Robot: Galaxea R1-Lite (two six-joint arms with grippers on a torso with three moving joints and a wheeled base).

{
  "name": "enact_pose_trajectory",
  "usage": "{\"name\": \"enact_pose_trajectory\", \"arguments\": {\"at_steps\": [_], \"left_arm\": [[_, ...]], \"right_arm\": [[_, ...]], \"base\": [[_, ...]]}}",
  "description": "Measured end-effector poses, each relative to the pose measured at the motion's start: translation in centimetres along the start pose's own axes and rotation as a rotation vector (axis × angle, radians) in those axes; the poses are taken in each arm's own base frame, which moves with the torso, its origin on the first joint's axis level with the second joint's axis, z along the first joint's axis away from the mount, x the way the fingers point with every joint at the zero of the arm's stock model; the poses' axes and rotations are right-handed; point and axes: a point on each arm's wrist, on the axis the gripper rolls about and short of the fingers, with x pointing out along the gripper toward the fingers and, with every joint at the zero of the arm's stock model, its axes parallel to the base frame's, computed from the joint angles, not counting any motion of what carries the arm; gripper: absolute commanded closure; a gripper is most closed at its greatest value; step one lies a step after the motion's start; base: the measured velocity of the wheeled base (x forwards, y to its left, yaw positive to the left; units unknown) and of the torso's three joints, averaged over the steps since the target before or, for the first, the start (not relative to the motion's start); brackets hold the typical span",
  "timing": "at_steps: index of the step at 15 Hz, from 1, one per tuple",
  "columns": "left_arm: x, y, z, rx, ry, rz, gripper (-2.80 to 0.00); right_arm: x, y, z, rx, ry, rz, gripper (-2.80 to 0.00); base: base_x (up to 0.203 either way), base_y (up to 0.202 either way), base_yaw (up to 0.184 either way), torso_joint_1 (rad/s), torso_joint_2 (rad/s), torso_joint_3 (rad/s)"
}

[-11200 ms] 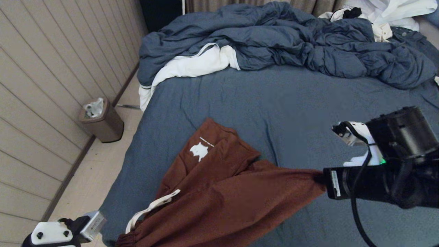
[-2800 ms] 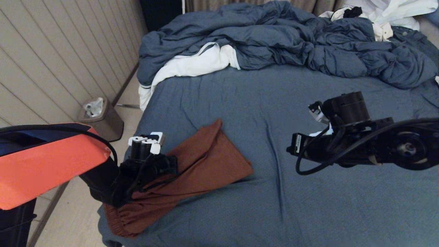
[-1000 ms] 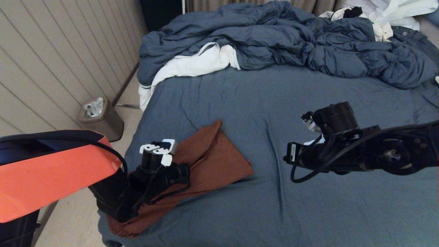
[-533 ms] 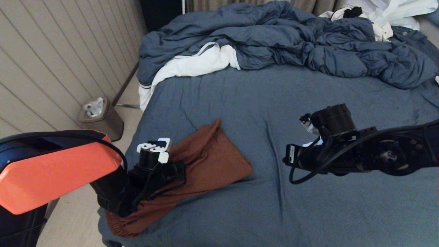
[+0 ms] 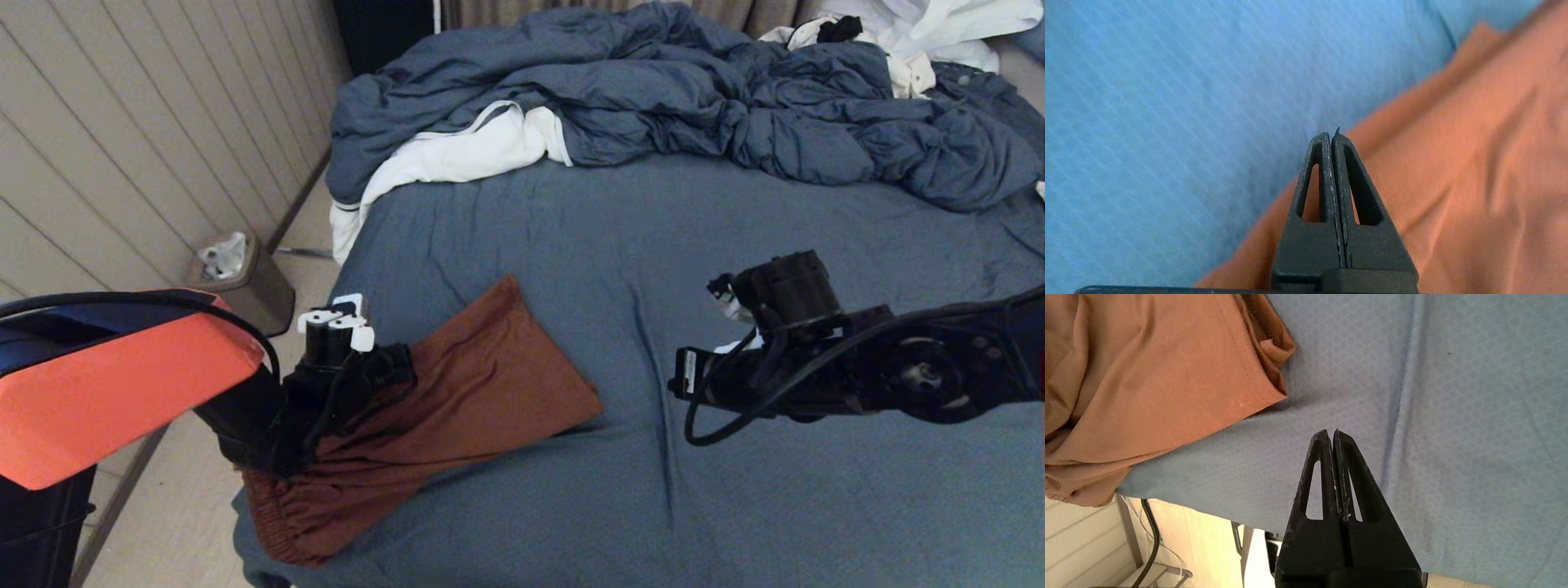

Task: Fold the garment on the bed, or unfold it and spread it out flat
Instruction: Fold the brown shorts

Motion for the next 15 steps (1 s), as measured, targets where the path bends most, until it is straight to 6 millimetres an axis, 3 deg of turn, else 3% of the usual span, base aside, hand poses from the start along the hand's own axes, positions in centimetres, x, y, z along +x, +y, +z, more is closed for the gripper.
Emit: {"name": "enact_pose_trajectory", "arguments": {"at_steps": [5,10,14,15], "left_arm": [[0.0,1.3,2.5,-0.051,-0.058,0.082,0.0],[-3.6,1.6,5.7,-0.065,-0.027,0.131,0.0],[-7.1,5.1,6.2,-0.097,0.004,0.274,0.0],[-7.9,5.7,5.7,-0.124,0.016,0.281,-2.8]], "right_arm": [[0.0,0.1,0.0,-0.002,0.001,0.002,0.0],[0.2,-0.2,0.5,0.009,-0.012,-0.001,0.0],[1.8,-1.5,3.6,0.016,-0.053,0.015,0.0],[2.4,-1.5,4.1,-0.003,-0.043,0.009,0.0]], "base": [[0.0,0.0,0.0,0.0,0.0,0.0],[0.0,0.0,0.0,0.0,0.0,0.0],[0.0,0.0,0.0,0.0,0.0,0.0],[0.0,0.0,0.0,0.0,0.0,0.0]]}}
